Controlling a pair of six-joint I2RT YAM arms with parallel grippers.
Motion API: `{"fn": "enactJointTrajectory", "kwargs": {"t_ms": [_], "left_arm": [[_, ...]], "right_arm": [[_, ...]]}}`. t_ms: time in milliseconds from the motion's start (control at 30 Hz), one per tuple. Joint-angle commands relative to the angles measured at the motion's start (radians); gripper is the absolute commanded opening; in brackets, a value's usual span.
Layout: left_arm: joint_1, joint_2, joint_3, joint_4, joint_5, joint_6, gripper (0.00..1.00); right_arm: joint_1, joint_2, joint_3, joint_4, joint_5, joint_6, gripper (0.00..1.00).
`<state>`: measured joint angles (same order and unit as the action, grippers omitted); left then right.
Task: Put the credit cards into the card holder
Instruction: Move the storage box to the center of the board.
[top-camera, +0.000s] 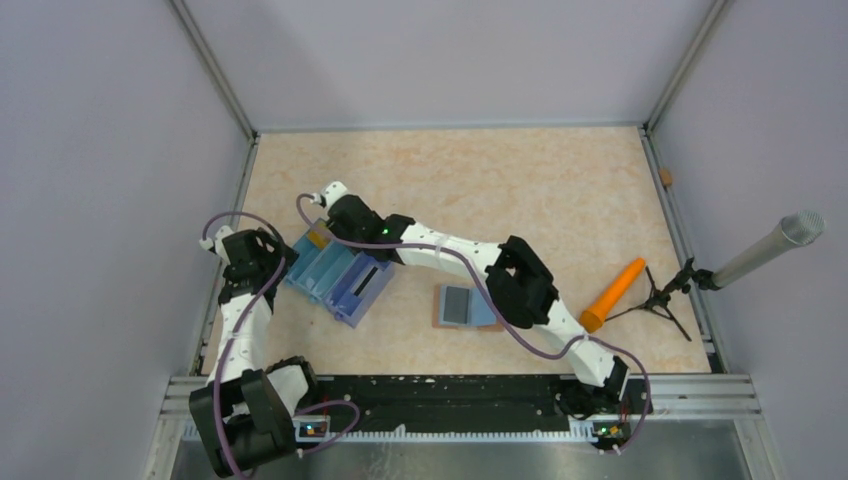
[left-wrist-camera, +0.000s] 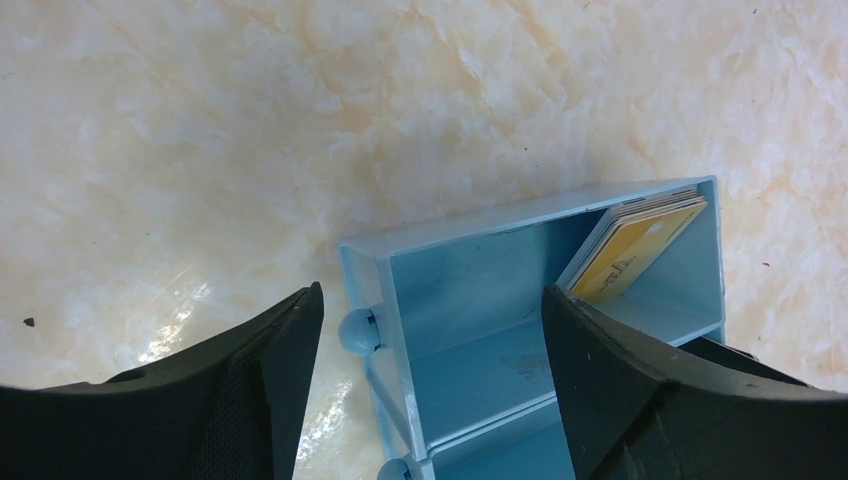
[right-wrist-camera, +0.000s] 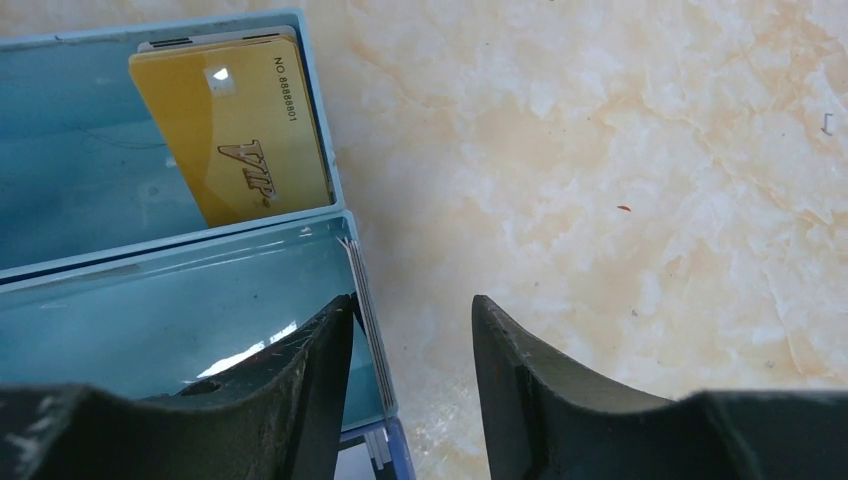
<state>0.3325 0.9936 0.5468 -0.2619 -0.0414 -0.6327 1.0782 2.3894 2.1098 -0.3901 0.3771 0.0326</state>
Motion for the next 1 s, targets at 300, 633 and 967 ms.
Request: {"fn": "enactJointTrajectory", "kwargs": {"t_ms": [300,633,967], "left_arm": [[0.009,0.005,0.000,0.033,0.015,0.014,0.83],[0.011,0.006,-0.001,0.033,0.033,0.014,0.84],[0.011,-0.004,0.053,-0.008,0.089,0.090,0.84]], "right_arm": [[0.016,-0.114,0.030,0.056,0.016,-0.025,0.21],[0.017,-0.077,0.010,0.041,-0.073,-0.020,0.42],[0.014,-0.059,0.018,0.026,-0.077,0.023,0.58]]}}
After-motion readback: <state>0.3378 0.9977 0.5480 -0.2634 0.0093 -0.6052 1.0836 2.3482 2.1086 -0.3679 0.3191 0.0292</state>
